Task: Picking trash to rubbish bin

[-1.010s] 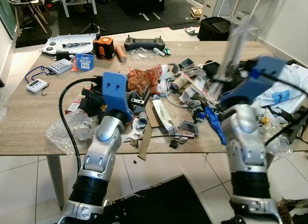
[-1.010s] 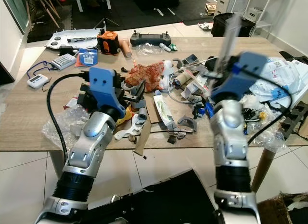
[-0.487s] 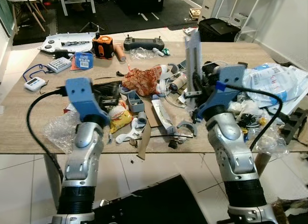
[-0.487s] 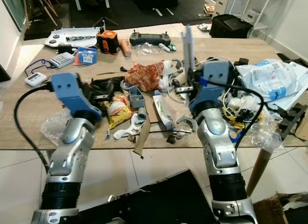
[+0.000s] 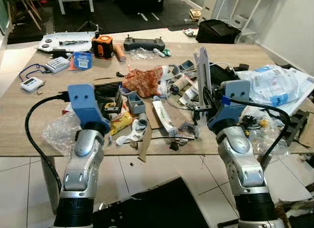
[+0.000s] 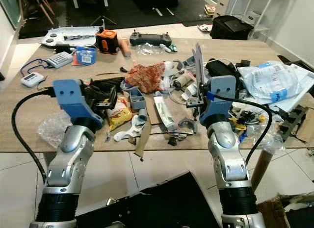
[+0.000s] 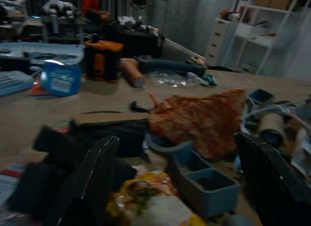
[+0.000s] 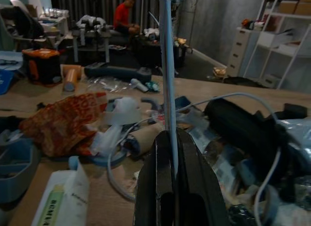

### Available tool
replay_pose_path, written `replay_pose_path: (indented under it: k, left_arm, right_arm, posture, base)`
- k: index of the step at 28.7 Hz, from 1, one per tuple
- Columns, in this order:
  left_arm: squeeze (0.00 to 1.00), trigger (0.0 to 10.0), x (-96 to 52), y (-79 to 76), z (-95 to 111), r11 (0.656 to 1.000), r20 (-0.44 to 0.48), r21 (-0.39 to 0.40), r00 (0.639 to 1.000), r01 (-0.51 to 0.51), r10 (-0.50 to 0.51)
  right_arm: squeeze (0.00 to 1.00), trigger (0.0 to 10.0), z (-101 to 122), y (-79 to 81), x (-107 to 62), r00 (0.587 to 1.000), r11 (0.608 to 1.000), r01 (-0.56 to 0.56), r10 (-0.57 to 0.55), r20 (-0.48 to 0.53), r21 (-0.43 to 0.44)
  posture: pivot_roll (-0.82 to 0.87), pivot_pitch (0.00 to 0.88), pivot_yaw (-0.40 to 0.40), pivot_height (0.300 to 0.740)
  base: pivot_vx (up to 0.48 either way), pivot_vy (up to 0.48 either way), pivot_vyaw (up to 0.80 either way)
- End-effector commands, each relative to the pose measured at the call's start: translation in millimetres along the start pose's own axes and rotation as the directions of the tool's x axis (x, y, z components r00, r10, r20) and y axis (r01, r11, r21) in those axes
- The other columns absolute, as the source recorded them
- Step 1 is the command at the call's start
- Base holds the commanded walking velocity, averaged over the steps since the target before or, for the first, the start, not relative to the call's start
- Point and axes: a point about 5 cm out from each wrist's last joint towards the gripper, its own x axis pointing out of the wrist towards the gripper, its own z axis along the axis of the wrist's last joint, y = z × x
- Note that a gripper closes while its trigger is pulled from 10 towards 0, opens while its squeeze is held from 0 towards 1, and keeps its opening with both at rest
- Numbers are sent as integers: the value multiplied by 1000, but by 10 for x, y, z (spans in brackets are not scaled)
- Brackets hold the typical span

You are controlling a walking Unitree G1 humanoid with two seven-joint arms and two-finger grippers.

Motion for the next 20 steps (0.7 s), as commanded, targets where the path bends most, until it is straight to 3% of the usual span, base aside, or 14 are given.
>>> replay_pose_path:
  k: [1,20]
  left_arm:
    - [0,10000,11,-46,4,1000,-7,4,1000,26,-26]
    - [0,10000,0,-142,-41,996,-38,23,996,87,-86]
  right_arm:
    - [0,10000,19,-20,-39,1000,1000,9,-9,15,-16]
    - [0,10000,-42,-26,-80,999,999,31,-31,-14,-20]
  posture:
    - [24,129,-34,740]
    - [9,119,-34,740]
  base:
    - [0,0,0]
    - [0,0,0]
